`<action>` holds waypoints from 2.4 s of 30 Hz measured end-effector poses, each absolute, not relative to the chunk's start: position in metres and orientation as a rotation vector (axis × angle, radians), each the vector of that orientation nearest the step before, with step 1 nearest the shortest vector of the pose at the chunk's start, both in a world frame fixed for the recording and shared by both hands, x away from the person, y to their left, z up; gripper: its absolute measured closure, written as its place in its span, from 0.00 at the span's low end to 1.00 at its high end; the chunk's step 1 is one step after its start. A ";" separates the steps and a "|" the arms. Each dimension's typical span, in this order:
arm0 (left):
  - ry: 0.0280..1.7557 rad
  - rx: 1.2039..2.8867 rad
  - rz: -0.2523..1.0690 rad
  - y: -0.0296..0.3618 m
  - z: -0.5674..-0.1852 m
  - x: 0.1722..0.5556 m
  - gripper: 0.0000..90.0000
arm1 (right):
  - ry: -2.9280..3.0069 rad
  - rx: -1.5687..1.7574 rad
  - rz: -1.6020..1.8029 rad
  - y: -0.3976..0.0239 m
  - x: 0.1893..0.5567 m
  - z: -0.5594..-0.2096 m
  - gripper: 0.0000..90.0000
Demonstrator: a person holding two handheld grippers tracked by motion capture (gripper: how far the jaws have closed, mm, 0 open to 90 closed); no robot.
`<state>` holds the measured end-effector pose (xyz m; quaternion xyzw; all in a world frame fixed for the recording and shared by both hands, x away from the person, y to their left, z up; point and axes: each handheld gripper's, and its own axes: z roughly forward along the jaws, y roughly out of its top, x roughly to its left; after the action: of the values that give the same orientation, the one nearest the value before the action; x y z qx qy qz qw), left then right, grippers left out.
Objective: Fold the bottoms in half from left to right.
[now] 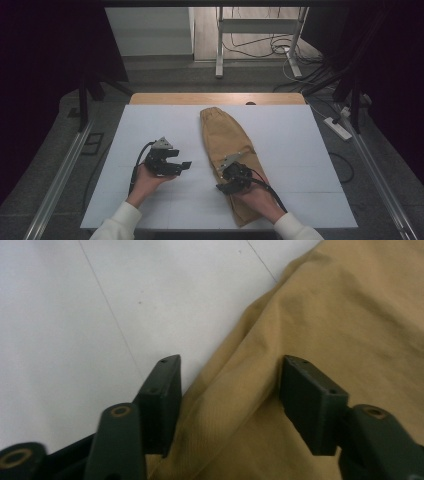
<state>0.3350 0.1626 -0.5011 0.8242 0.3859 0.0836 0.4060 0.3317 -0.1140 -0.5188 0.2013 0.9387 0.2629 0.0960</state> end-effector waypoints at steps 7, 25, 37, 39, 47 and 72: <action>0.971 2.080 0.213 0.163 -0.501 0.335 0.30 | 2.779 0.614 0.731 -0.115 0.333 -0.515 0.73; 0.974 2.080 0.215 0.164 -0.502 0.336 0.30 | 2.785 0.698 0.795 -0.124 0.337 -0.510 0.92; 0.975 2.078 0.214 0.165 -0.502 0.336 0.30 | 2.818 0.708 0.912 -0.119 0.331 -0.505 0.92; 0.977 2.075 0.213 0.165 -0.502 0.336 0.30 | 2.826 0.698 0.935 -0.116 0.330 -0.506 0.93; 0.978 2.069 0.218 0.167 -0.500 0.335 0.30 | 2.856 0.644 0.998 -0.097 0.322 -0.508 0.92; 0.983 2.062 0.224 0.171 -0.499 0.335 0.30 | 2.789 0.523 1.133 -0.075 0.308 -0.498 0.55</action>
<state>0.3354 0.1708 -0.4993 0.8192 0.3903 0.0888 0.4107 0.3076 -0.0753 -0.4982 0.1711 0.9119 0.3705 0.0431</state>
